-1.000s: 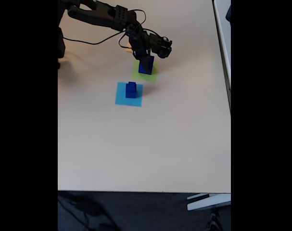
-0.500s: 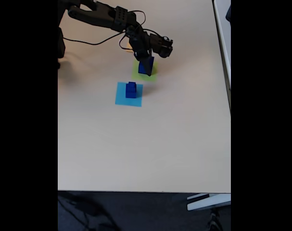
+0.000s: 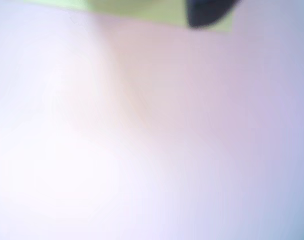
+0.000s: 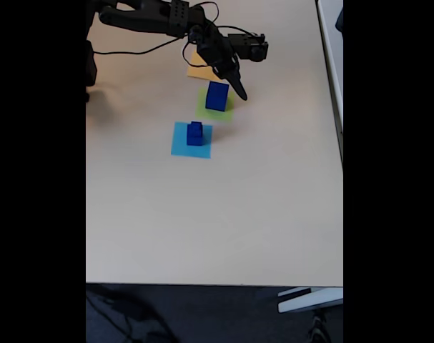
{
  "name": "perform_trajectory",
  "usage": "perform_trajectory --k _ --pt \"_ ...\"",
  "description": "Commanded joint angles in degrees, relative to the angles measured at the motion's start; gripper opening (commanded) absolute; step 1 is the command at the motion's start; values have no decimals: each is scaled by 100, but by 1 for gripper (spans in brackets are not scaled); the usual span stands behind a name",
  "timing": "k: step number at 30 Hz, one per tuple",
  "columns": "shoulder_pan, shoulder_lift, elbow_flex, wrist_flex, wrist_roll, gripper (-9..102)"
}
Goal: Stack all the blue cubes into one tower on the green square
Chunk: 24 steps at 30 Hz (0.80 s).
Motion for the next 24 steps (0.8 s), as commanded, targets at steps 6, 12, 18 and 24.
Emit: perform_trajectory --k 6,12,18,24 --pt "466 984 -826 976 -158 37" --pt "932 1336 -360 1406 -185 36" --pt "1151 1635 149 1670 -35 34" --pt "1266 1775 562 1714 0 33"
